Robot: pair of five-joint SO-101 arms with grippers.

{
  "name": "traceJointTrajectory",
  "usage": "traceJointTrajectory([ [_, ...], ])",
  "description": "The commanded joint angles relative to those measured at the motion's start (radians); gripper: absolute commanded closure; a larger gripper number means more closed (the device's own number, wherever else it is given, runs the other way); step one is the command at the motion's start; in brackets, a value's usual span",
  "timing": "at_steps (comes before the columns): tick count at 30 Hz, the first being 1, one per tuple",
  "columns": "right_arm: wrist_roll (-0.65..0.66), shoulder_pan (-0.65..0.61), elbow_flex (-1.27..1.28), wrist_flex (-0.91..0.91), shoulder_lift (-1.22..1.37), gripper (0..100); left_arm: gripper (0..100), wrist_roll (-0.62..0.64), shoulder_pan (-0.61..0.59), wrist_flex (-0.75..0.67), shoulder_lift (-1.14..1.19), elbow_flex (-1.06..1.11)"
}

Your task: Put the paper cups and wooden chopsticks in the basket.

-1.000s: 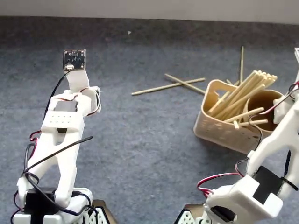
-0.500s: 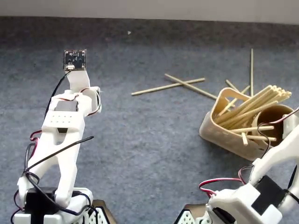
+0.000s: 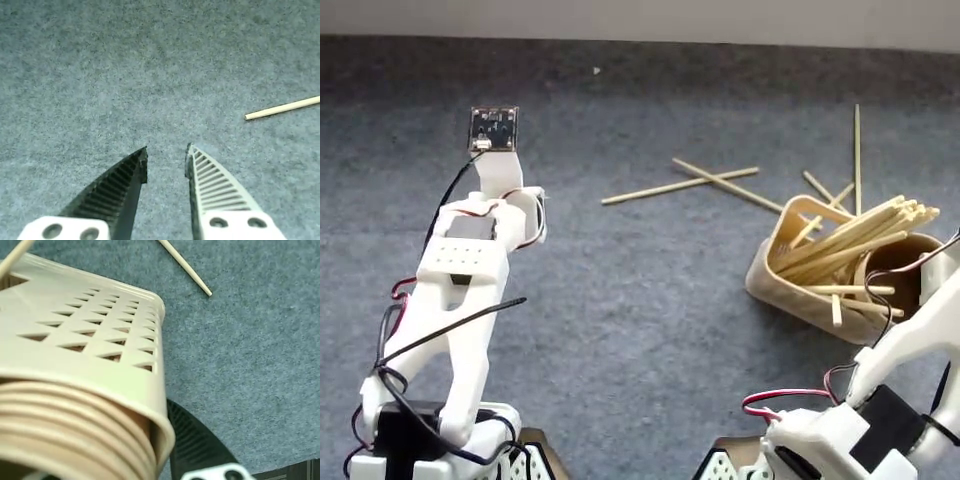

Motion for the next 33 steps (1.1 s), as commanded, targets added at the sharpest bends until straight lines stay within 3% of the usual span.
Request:
traceJointTrajectory([
  [1, -0.078, -0.053, -0.105, -0.031, 0.042, 99.5, 85, -0.005, 0.015, -0.015, -0.024, -0.005],
  [8, -0.173, -0.059, -0.397, -0.07, 0.202, 99.5, 85, -0.005, 0.015, -0.014, -0.024, -0.004],
  [17, -0.115, -0.041, -0.565, 0.012, 0.274, 99.5, 84, -0.009, 0.03, -0.009, -0.025, -0.015],
  [19, -0.114, -0.03, -0.568, 0.012, 0.274, 99.2, 84, -0.083, 0.031, -0.003, -0.027, -0.044],
  [22, -0.114, -0.03, -0.565, 0.013, 0.274, 98.9, 84, -0.153, 0.068, 0.135, -0.008, -0.137],
  [25, -0.114, -0.028, -0.562, 0.015, 0.274, 92.0, 84, -0.203, 0.111, 0.285, 0.036, -0.271],
  [28, -0.115, -0.024, -0.562, 0.015, 0.274, 78.3, 84, -0.279, 0.156, 0.413, 0.116, -0.427],
  [33, -0.117, -0.035, -0.565, 0.012, 0.274, 63.8, 84, -0.423, 0.202, 0.528, 0.335, -0.717],
])
